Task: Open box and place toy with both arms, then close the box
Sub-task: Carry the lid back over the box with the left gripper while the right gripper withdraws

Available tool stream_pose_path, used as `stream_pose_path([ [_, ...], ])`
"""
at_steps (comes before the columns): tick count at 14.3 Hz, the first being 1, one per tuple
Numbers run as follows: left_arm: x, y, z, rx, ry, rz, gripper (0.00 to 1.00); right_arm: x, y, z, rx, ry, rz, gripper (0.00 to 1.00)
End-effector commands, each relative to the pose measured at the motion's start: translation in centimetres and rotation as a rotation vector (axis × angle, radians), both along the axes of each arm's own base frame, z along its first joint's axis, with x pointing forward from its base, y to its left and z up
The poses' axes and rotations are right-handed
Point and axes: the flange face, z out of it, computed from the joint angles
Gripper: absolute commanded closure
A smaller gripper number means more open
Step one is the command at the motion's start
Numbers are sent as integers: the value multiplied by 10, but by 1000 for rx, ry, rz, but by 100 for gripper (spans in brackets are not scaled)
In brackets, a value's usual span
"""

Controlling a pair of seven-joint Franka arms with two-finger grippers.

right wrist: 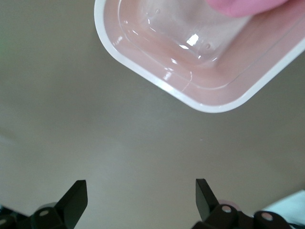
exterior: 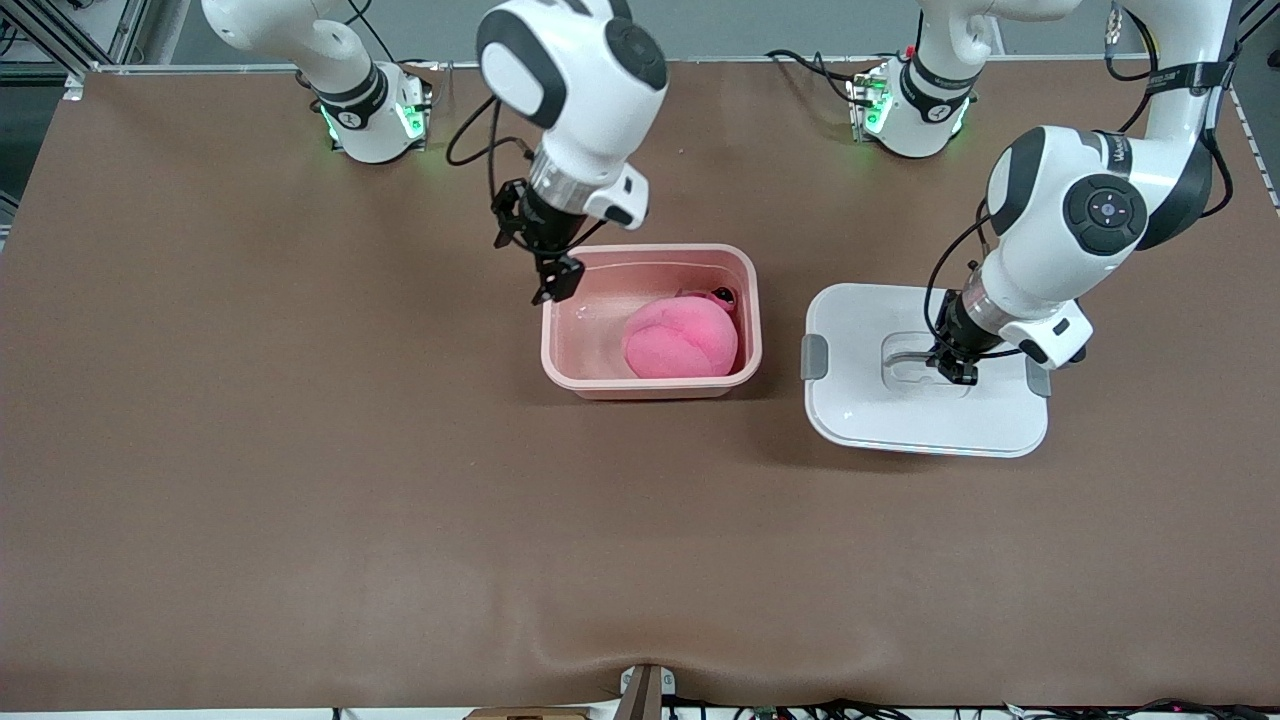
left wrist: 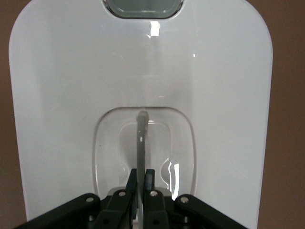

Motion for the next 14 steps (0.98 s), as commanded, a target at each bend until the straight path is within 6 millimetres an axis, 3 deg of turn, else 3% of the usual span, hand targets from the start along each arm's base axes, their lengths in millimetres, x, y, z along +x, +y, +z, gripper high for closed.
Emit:
stream_pose_path([
  [1,-10,-24,12,-7,-22,-24,100,31,-44,12,74,43,-131,0],
  [3,-15,-50,18,-18,-31,22,100,63,-94,15,132,74,-256,0],
  [7,-23,-105,34,-49,-56,72,100,115,-217,28,212,82,-501,0],
  [11,-27,-158,45,-90,-65,127,100,129,-322,50,236,11,-760,0],
  [14,-35,-189,46,-103,-62,133,100,132,-377,62,242,-73,-986,0],
])
